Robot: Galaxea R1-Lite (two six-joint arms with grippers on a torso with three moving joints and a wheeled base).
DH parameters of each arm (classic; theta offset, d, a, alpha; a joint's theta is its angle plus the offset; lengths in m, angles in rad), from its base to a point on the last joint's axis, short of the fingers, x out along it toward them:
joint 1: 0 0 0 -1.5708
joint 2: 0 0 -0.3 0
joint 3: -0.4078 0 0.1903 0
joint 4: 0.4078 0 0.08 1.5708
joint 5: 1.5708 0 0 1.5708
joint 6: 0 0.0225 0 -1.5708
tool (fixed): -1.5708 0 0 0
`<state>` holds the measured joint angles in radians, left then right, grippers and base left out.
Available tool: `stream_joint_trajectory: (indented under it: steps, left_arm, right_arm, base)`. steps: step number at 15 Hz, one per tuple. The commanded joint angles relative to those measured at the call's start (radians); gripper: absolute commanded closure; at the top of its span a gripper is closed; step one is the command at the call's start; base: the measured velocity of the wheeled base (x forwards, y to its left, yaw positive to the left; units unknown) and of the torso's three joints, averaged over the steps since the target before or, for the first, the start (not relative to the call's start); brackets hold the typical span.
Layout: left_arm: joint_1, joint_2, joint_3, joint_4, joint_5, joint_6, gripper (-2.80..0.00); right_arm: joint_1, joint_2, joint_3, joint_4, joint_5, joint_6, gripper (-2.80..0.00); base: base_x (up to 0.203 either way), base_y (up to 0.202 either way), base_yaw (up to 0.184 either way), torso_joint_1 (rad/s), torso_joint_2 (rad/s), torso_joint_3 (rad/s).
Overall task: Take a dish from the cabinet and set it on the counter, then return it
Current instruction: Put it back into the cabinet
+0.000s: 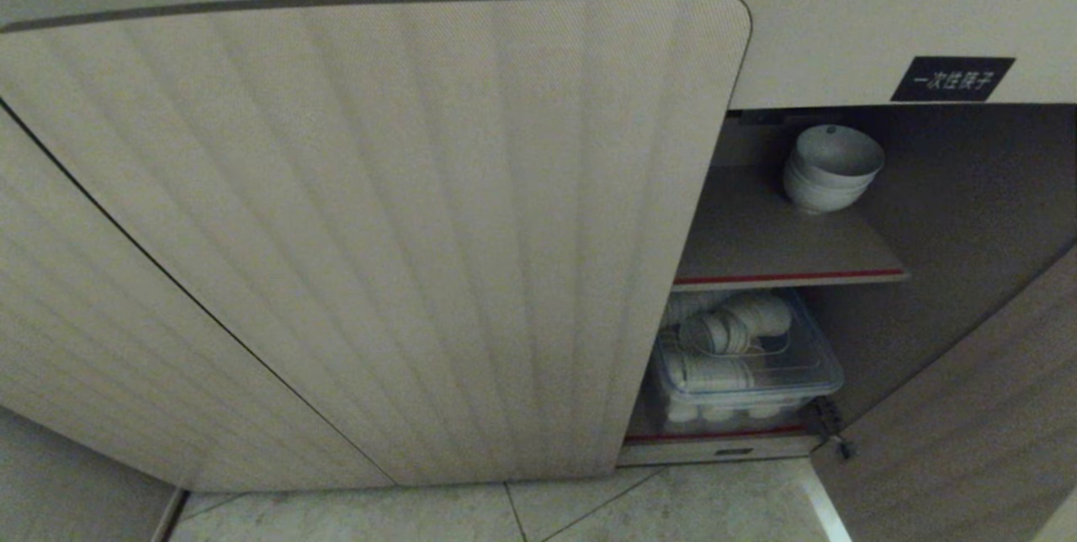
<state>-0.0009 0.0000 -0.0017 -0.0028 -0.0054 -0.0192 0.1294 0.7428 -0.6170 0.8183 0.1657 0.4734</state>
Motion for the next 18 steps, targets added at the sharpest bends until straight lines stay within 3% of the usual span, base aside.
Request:
stream_joint_trajectory:
  steps: [1, 18]
  left_arm:
    - [0.000, 0.000, 0.000, 0.000, -0.001, -0.001, 0.00]
    - [0.001, 0.000, 0.000, 0.000, -0.001, -0.001, 0.00]
  right_arm:
    - [-0.001, 0.007, -0.001, 0.002, 0.001, 0.000, 0.00]
    - [0.003, 0.242, -0.033, -0.209, 0.001, 0.022, 0.00]
  base:
    - [0.000, 0.000, 0.000, 0.000, 0.00, 0.000]
    - [0.000, 0.000, 0.000, 0.000, 0.00, 0.000]
